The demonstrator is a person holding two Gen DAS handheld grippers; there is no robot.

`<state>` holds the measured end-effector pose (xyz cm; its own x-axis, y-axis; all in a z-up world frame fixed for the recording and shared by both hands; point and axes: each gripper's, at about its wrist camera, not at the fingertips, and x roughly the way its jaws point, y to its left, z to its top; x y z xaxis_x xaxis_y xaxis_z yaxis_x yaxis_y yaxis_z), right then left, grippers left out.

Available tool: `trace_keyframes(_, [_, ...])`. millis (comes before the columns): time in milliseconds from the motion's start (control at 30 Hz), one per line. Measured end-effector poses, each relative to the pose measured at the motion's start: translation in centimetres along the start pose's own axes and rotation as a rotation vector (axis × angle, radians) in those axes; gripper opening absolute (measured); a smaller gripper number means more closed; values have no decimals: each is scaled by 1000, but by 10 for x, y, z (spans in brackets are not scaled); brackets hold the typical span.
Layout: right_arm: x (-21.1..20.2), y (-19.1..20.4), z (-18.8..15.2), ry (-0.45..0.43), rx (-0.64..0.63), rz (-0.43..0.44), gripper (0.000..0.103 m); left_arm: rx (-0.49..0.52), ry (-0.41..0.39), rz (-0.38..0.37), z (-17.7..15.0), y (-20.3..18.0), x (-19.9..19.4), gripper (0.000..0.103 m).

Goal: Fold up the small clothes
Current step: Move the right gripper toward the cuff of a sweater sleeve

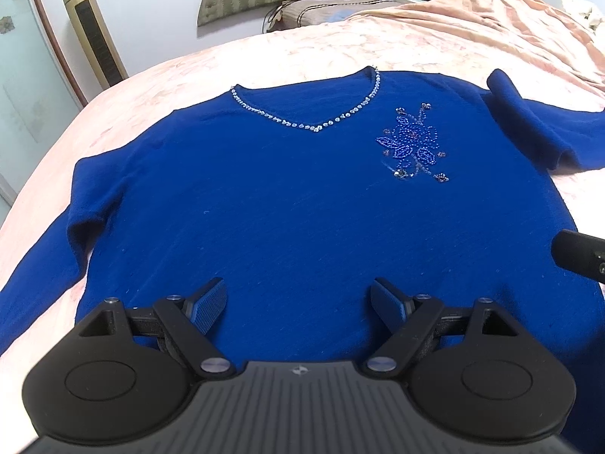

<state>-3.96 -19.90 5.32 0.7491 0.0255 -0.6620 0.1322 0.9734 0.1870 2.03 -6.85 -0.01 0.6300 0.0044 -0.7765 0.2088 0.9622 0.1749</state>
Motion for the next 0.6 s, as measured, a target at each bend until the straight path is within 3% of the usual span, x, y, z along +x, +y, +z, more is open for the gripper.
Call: trace_keyframes(600, [10,-21,7,15,42,-14,102,31,5,-16,14,-21,13,84])
